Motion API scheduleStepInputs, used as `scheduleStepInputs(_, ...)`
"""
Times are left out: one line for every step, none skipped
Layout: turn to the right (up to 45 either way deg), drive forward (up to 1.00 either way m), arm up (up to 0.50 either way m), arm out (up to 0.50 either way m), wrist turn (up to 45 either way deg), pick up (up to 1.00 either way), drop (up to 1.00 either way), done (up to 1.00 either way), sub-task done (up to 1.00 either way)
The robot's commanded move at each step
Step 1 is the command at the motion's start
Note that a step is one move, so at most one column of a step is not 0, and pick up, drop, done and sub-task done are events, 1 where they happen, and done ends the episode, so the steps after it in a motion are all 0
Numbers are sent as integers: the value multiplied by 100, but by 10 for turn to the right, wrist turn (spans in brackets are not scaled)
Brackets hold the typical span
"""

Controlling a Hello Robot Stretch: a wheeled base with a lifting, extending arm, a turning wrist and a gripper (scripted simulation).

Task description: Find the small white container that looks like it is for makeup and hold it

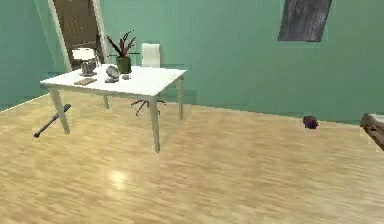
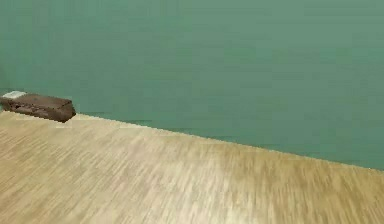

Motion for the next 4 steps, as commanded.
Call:
scheduleStepInputs(0,100,0,0,0,0,0,0,0)
scheduleStepInputs(-90,0,0,0,0,0,0,0,0)
scheduleStepInputs(0,20,0,0,0,0,0,0,0)
scheduleStepInputs(-450,0,0,0,0,0,0,0,0)
